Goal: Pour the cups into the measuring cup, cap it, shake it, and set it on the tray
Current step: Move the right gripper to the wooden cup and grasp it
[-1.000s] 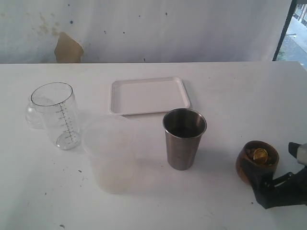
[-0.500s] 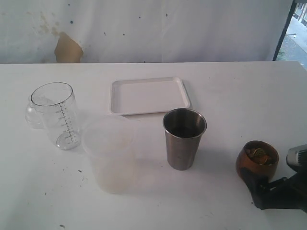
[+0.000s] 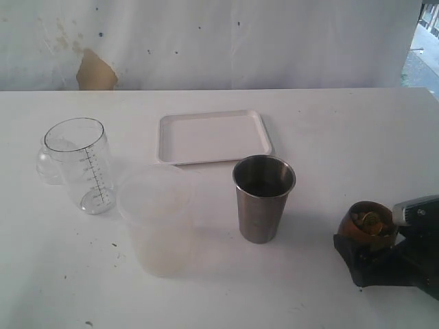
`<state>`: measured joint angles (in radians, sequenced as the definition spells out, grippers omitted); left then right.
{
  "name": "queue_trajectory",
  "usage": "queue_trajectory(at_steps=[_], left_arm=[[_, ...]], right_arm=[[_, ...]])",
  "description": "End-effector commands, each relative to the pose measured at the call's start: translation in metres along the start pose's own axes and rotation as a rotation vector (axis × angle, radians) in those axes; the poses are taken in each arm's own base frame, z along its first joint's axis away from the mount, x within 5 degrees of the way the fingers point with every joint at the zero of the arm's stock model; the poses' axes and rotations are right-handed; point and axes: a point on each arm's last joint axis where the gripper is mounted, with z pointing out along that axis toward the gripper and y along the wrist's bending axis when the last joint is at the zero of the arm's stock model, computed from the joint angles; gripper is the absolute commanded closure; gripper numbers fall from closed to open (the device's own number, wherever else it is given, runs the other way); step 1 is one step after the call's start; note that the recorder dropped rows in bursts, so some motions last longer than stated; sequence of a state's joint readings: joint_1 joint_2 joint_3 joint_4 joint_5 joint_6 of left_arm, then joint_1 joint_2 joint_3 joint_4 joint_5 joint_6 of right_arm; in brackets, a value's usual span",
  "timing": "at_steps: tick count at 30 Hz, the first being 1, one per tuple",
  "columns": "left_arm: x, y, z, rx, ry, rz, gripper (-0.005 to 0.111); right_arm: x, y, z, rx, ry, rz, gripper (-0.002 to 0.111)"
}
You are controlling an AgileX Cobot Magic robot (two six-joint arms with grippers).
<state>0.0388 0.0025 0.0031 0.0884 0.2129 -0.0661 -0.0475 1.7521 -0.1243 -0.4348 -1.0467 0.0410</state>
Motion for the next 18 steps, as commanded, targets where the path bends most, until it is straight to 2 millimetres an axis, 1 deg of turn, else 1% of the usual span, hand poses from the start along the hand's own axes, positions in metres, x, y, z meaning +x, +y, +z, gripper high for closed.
queue_trajectory(at_steps=[1, 8, 18], left_arm=[[-0.002, 0.0, 0.0, 0.001, -0.016, -0.004, 0.107], [-0.002, 0.0, 0.0, 0.001, -0.016, -0.004, 0.107], [-0.002, 0.0, 0.0, 0.001, -0.016, -0.004, 0.107]], right_arm=[[-0.001, -0.003, 0.01, -0.01, -0.021, -0.042, 0.003], [0.0, -0.008, 0.024, -0.018, -0.047, -0.022, 0.003], [-0.003, -0.012, 0.033, -0.016, -0.062, -0.027, 0.003]])
